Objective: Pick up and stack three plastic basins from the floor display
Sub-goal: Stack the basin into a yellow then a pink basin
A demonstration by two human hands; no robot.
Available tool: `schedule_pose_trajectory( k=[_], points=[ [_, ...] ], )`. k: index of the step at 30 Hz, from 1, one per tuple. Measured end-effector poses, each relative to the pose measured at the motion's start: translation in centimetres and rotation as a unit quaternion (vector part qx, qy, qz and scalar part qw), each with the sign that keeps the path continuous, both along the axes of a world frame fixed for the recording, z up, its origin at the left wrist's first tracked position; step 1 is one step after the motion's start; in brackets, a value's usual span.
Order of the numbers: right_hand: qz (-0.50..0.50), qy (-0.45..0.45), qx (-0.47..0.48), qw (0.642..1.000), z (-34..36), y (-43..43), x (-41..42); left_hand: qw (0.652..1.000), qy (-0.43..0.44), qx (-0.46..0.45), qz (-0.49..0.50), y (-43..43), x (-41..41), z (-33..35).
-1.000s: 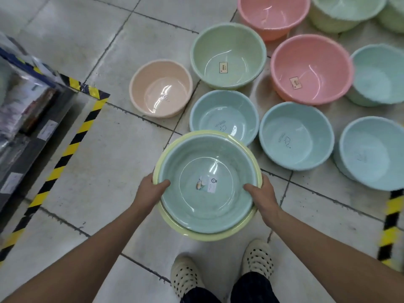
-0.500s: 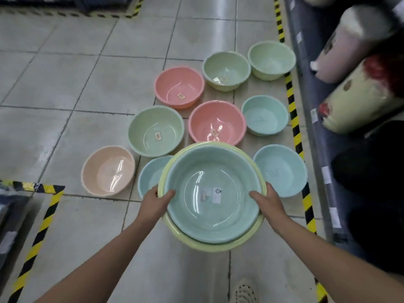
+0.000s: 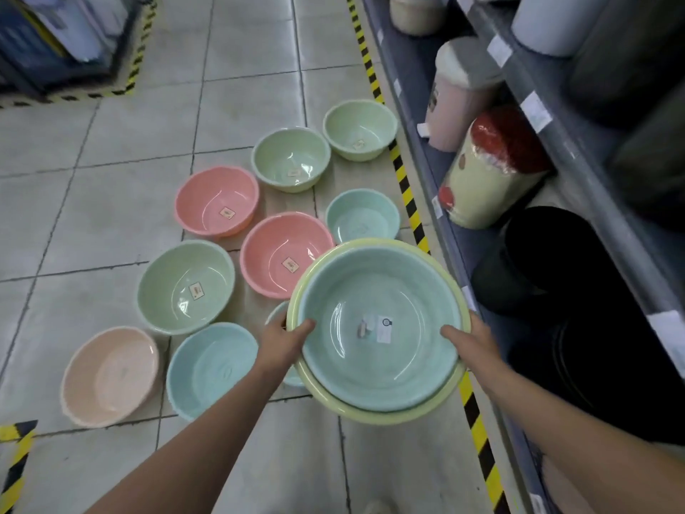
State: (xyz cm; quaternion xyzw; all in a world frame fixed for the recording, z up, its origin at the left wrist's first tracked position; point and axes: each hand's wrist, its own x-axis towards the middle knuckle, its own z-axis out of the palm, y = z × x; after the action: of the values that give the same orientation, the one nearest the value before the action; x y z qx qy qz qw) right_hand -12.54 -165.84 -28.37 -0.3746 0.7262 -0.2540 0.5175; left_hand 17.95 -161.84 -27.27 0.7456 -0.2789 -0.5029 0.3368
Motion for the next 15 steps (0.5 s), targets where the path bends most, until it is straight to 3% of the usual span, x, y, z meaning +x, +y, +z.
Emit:
schedule_pose_trajectory(
  k=[15],
  points=[
    [-0.099, -0.038, 0.038, 0.994, -4.3, -10.2, -6.6, 0.998, 0.014, 0.028, -0.055, -14.5, -6.6, -4.8]
  ],
)
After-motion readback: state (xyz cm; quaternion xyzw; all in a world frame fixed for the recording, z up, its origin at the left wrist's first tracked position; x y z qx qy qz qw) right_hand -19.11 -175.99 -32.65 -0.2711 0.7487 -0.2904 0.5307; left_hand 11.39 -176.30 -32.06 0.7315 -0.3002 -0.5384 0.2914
